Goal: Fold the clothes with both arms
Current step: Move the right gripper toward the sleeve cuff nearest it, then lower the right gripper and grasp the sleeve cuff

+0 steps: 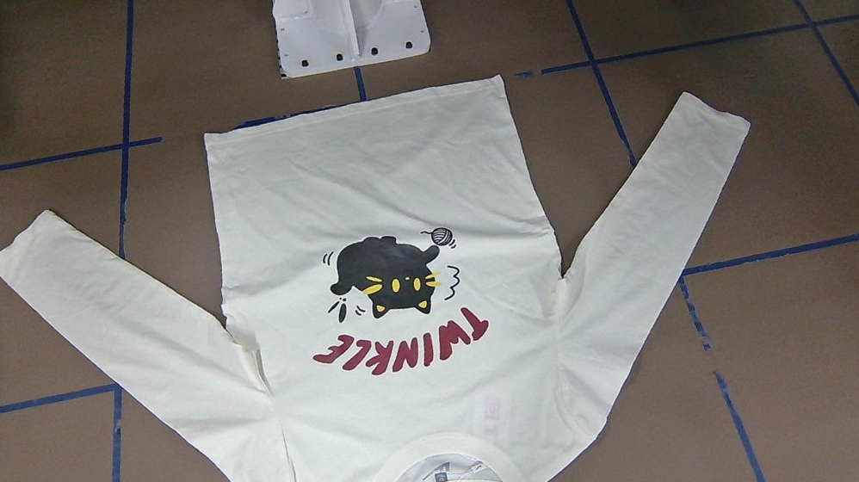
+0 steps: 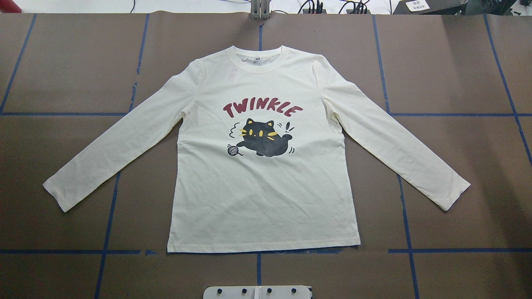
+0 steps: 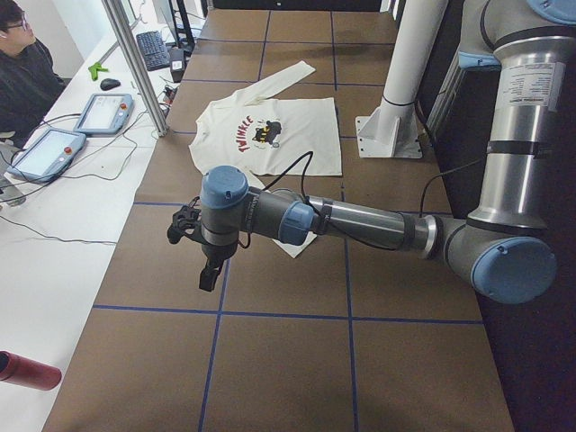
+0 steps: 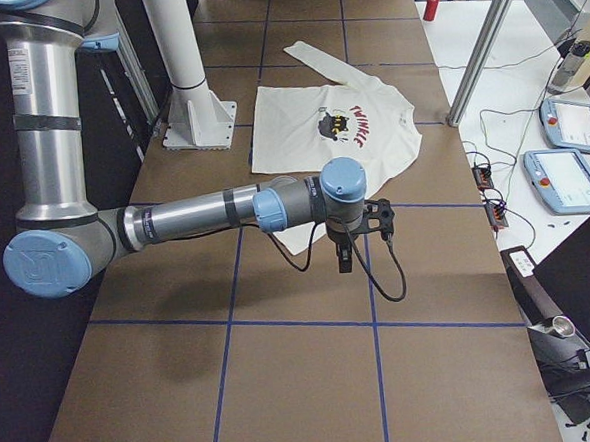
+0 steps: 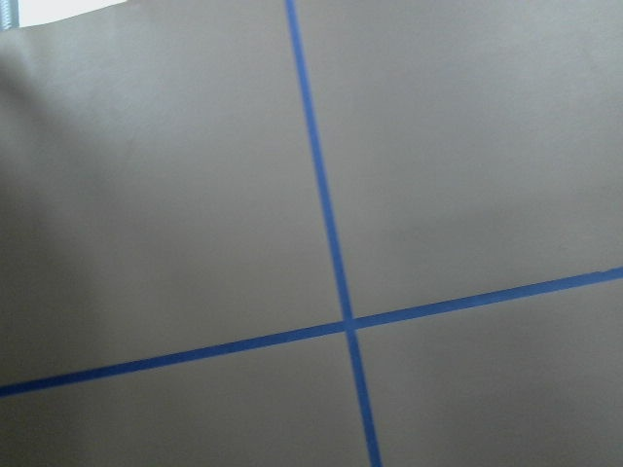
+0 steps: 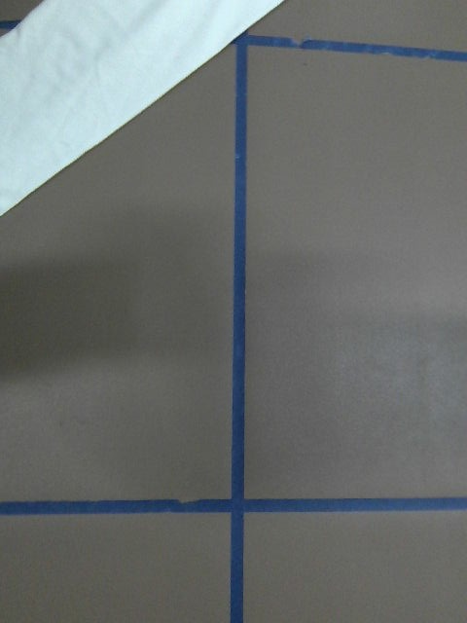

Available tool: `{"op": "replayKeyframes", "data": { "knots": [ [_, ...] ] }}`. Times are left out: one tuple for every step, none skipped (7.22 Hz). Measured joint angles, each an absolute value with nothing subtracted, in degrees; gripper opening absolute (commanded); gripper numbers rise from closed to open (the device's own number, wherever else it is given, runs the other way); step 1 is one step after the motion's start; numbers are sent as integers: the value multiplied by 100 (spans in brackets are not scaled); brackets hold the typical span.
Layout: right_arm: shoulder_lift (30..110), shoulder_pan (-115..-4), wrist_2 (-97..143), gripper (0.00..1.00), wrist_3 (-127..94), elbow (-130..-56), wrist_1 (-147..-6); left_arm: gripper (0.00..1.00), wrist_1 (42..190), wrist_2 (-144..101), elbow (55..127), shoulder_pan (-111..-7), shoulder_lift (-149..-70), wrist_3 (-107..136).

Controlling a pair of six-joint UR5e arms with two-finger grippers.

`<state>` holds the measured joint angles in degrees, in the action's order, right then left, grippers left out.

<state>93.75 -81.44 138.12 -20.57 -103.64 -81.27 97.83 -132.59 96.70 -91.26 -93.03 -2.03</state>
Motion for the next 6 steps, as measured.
{"op": "replayKeyframes", "data": {
  "knots": [
    [9573,-7439,13367,100,-3462,-10505,-7349,100,9908,-13343,9676,-9123,-9279,-201],
    [9719,-6727,12961,100,-4582,-10722,-6868,100,9954,-13479,9679,-9123,-9265,-180],
    [9814,-6125,12760,100,-5323,-10964,-6601,100,9963,-13608,9679,-9123,-9229,-162],
    [9848,-5608,12636,100,-5823,-11150,-6490,100,9970,-13675,9678,-9123,-9168,-158],
    [9851,-5185,12440,100,-6143,-11214,-6444,100,9976,-13698,9677,-9123,-9127,-165],
    [9855,-4905,12233,100,-6325,-11155,-6423,100,9983,-13701,9678,-9123,-9107,-176]
  ]
}}
